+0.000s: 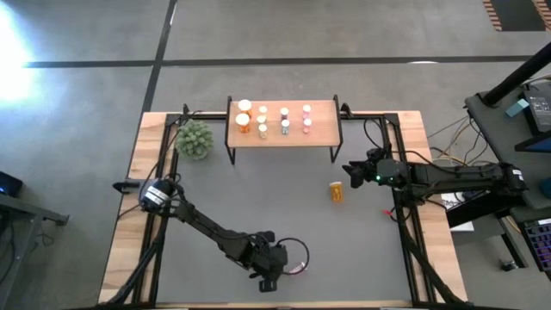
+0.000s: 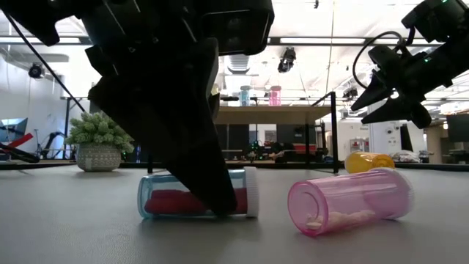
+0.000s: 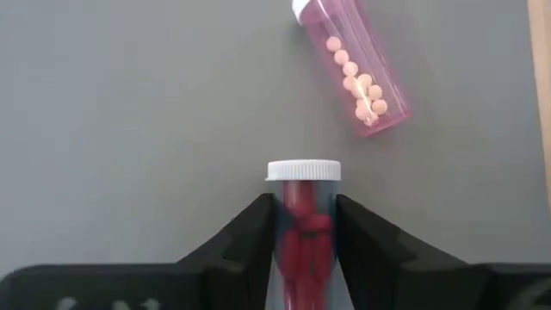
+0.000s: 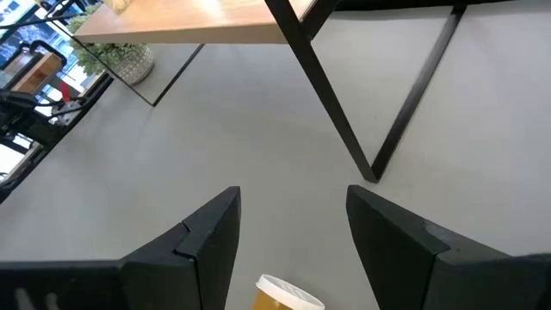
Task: Pick and place medicine bottles onto shelf by color
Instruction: Put the blue pill bottle on the shelf aligned with the other blue pill bottles
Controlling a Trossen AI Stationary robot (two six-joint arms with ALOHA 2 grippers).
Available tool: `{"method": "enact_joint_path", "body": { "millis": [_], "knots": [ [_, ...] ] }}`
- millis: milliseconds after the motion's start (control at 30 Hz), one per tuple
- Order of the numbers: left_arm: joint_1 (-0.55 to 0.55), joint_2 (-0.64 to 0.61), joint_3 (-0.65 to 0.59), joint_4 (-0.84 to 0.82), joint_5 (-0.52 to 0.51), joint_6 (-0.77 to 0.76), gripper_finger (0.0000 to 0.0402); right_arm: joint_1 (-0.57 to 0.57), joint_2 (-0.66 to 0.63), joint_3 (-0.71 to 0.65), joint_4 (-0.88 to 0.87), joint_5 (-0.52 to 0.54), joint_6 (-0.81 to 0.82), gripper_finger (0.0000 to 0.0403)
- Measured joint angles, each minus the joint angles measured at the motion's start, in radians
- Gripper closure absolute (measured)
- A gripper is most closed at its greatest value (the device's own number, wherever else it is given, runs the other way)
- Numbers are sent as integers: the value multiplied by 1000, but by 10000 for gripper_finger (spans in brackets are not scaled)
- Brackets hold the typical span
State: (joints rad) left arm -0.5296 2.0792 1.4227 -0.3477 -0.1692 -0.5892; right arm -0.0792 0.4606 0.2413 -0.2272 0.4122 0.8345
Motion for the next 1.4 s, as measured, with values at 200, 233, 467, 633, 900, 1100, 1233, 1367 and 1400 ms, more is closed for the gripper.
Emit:
{"method": "enact_joint_path", "body": {
  "millis": [200,233,467,633,900,1100,1233,1367,1400],
  "knots": [
    [9,0,9,42,-2,-5,337,0,0,0,0,0,0,200],
    [13,0,12,51,-3,-5,335,0,0,0,0,0,0,200],
    [40,-55,13,50,-156,66,300,0,0,0,0,0,0,200],
    [70,-109,12,52,-361,241,296,0,0,0,0,0,0,199],
    [191,-173,11,101,-526,360,295,0,0,0,0,0,0,200],
    [307,-227,-17,274,-553,363,295,0,0,0,0,0,0,199],
    [340,-286,-128,484,-607,365,295,0,0,0,0,0,0,200],
    [341,-355,-341,869,-646,433,295,0,0,0,0,0,0,199],
    [341,-365,-397,983,-646,477,295,0,0,0,0,0,0,200]
  ]
}}
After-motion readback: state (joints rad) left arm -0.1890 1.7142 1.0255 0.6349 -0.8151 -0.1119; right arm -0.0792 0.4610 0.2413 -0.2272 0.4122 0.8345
